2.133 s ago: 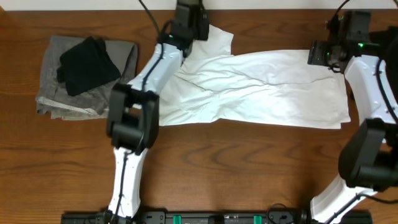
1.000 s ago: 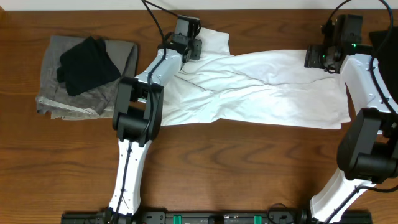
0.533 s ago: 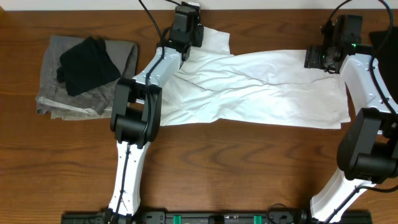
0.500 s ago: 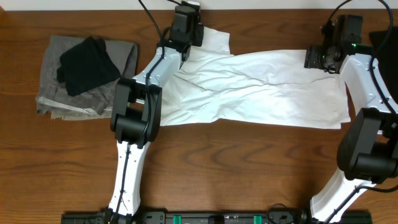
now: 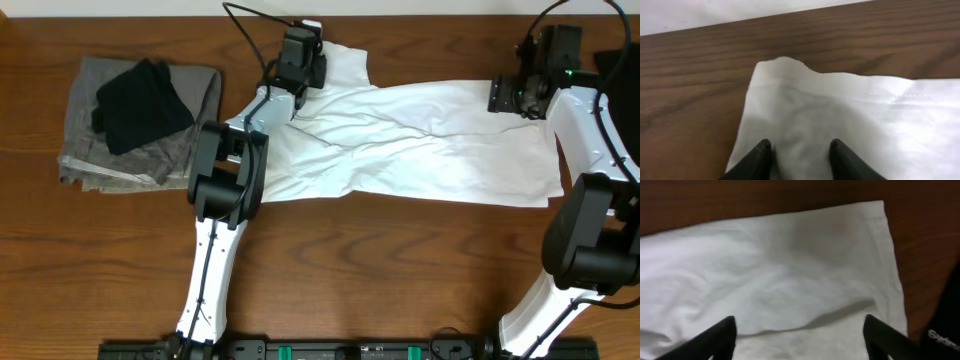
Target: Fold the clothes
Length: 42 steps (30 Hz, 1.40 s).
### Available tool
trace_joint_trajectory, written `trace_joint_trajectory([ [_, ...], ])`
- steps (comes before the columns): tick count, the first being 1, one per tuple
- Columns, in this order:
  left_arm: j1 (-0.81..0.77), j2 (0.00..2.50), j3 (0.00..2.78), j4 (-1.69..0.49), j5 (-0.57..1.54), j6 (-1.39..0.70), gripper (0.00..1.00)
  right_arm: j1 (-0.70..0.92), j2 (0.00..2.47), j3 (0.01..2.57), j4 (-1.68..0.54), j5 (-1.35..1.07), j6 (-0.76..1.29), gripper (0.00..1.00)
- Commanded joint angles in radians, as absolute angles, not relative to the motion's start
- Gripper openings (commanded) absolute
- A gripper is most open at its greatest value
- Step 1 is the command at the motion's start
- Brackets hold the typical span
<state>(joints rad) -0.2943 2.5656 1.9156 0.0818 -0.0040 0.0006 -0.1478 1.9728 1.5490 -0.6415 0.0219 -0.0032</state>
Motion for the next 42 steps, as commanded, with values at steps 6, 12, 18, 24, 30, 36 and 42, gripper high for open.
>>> trace_joint_trajectory([
  [6, -0.281, 2.605, 1.911, 0.047, -0.008, 0.003, 0.23, -0.249, 2.031, 1.544, -0.623, -0.011, -0.009, 0.83],
  [12, -0.281, 2.605, 1.911, 0.039, -0.008, 0.003, 0.19, -0.304, 2.107, 1.544, -0.532, -0.061, -0.049, 0.82],
  [18, -0.281, 2.605, 1.911, 0.039, -0.008, 0.003, 0.19, -0.299, 2.162, 1.544, -0.381, -0.057, -0.137, 0.82],
  [24, -0.281, 2.605, 1.911, 0.039, -0.008, 0.003, 0.19, -0.297, 2.191, 1.545, -0.245, -0.057, -0.136, 0.80],
  [30, -0.281, 2.605, 1.911, 0.039, -0.009, 0.003, 0.19, -0.297, 2.229, 1.547, -0.179, -0.057, -0.128, 0.78],
  [36, -0.281, 2.605, 1.911, 0.039, -0.009, 0.003, 0.19, -0.296, 2.303, 1.573, -0.130, -0.090, -0.137, 0.80],
  [42, -0.281, 2.605, 1.911, 0.035, -0.009, 0.003, 0.19, -0.294, 2.354, 1.600, -0.075, -0.113, -0.136, 0.80],
])
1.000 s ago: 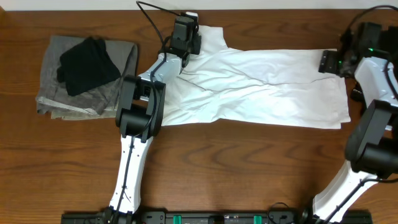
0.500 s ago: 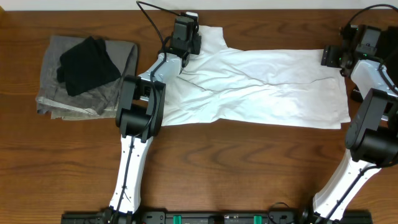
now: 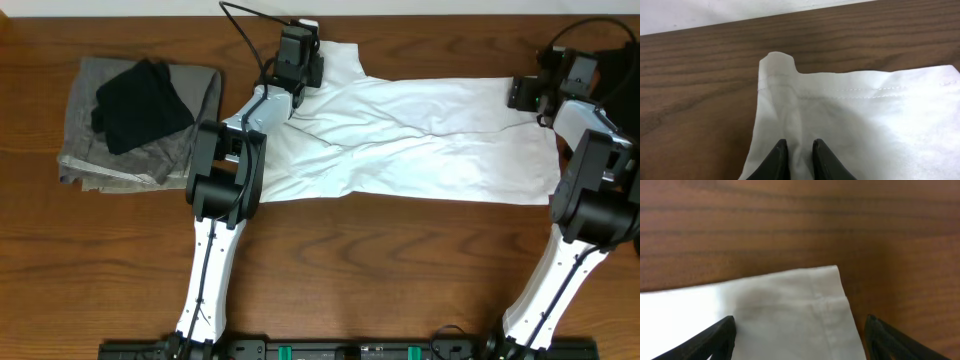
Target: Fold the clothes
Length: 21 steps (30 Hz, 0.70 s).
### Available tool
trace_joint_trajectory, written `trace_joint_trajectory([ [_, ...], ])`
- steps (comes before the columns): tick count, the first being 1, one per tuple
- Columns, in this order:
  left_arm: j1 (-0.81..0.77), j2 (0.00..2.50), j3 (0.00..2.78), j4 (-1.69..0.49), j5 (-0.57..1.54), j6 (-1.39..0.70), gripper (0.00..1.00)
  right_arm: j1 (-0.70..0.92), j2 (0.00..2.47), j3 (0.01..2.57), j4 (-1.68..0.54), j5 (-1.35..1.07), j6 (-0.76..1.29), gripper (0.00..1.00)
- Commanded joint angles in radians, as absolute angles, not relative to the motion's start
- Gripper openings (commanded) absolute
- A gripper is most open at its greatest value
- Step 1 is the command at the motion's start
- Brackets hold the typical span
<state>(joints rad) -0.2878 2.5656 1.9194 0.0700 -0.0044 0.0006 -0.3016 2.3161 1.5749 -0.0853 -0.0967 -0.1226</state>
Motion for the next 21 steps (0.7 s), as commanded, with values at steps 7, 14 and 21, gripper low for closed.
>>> trace_joint_trajectory([
  [7, -0.281, 2.605, 1.911, 0.028, -0.008, 0.003, 0.18, -0.294, 2.358, 1.601, -0.067, -0.112, -0.136, 0.76],
  [14, -0.281, 2.605, 1.911, 0.026, -0.008, 0.003, 0.13, -0.294, 2.359, 1.601, -0.109, -0.109, -0.128, 0.55],
  [21, -0.281, 2.605, 1.911, 0.008, -0.008, 0.004, 0.12, -0.295, 2.359, 1.600, -0.110, -0.101, -0.128, 0.23],
])
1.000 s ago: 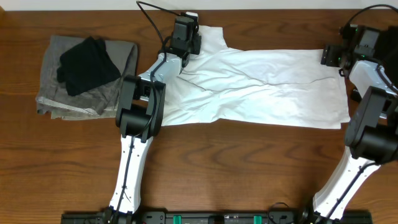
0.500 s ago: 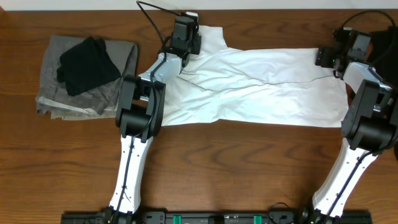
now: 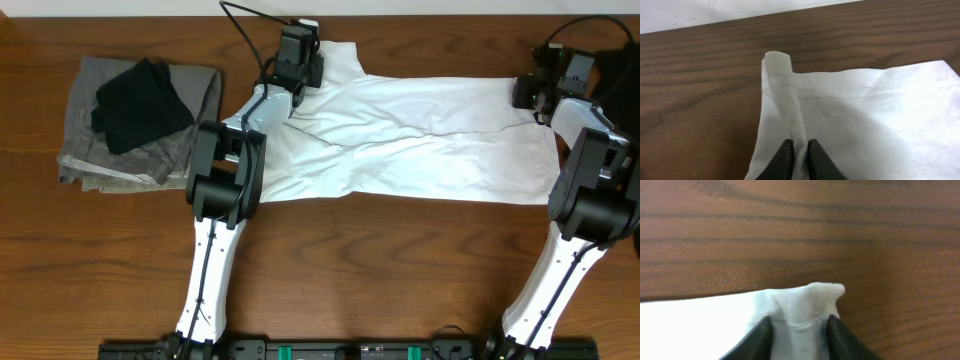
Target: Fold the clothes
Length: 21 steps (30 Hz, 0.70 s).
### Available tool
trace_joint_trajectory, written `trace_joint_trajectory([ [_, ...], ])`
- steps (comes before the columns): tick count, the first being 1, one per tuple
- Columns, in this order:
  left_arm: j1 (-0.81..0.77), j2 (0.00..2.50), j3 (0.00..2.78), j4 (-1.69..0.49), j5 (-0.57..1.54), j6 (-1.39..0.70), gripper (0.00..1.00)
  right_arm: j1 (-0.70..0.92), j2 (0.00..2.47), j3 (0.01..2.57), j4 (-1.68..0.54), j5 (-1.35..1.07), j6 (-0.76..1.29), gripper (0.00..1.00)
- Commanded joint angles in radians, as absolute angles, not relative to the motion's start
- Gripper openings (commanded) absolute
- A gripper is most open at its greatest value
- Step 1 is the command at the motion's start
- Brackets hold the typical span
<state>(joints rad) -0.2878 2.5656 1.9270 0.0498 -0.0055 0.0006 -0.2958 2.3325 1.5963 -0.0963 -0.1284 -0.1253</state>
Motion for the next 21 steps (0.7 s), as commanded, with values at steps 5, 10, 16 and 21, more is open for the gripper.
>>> trace_joint_trajectory([
  [5, -0.281, 2.590, 1.912, 0.010, -0.008, 0.004, 0.09, -0.295, 2.359, 1.600, -0.097, -0.101, -0.128, 0.07],
  [10, -0.281, 2.535, 1.912, 0.007, -0.007, 0.004, 0.08, -0.294, 2.359, 1.601, -0.084, -0.102, -0.128, 0.02],
  [16, -0.280, 2.472, 1.912, 0.001, 0.088, 0.003, 0.08, -0.294, 2.358, 1.603, -0.078, -0.106, -0.105, 0.01],
  [21, -0.279, 2.413, 1.912, -0.005, 0.090, 0.003, 0.07, -0.295, 2.337, 1.613, -0.087, -0.106, -0.106, 0.01],
])
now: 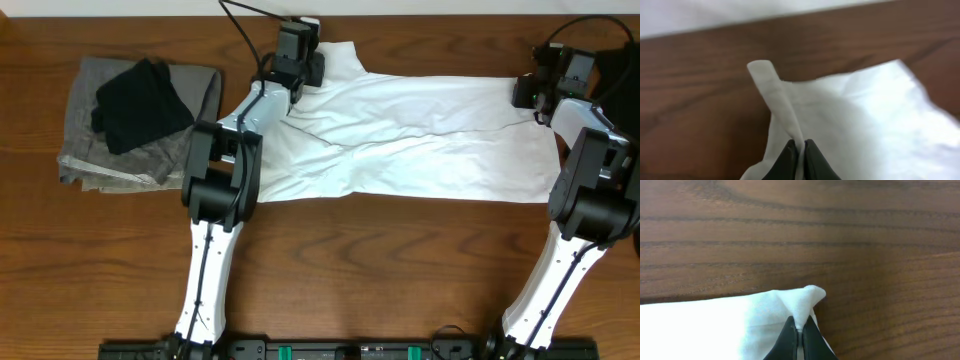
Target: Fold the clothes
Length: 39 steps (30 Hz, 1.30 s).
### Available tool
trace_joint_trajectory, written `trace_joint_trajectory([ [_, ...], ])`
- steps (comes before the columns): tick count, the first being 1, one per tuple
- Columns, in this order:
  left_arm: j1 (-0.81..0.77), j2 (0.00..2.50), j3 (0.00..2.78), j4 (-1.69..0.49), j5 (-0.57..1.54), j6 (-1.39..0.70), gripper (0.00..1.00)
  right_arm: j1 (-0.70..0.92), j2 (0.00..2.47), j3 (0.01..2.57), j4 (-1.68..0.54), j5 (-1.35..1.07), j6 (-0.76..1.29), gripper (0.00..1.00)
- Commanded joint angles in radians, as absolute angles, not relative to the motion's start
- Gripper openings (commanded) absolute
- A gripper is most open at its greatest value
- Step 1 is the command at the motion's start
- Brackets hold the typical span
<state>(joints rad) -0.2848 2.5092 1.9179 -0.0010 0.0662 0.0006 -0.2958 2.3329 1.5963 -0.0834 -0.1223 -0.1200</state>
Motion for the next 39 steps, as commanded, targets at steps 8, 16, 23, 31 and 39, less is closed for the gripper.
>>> trace_joint_trajectory([
  [8, -0.280, 2.334, 1.912, -0.090, 0.109, 0.004, 0.07, -0.287, 2.249, 1.617, -0.130, -0.112, -0.105, 0.01],
  [16, -0.280, 2.255, 1.912, -0.253, 0.111, 0.004, 0.08, -0.290, 2.159, 1.617, -0.270, -0.113, -0.105, 0.01],
  [23, -0.280, 2.171, 1.912, -0.465, 0.128, 0.004, 0.08, -0.290, 2.096, 1.617, -0.422, -0.112, -0.106, 0.01],
  [31, -0.281, 2.077, 1.912, -0.717, 0.152, 0.003, 0.08, -0.297, 2.039, 1.617, -0.617, -0.112, -0.110, 0.01],
  [39, -0.281, 2.079, 1.903, -0.956, 0.202, 0.003, 0.06, -0.309, 2.035, 1.617, -0.818, -0.101, -0.114, 0.01],
])
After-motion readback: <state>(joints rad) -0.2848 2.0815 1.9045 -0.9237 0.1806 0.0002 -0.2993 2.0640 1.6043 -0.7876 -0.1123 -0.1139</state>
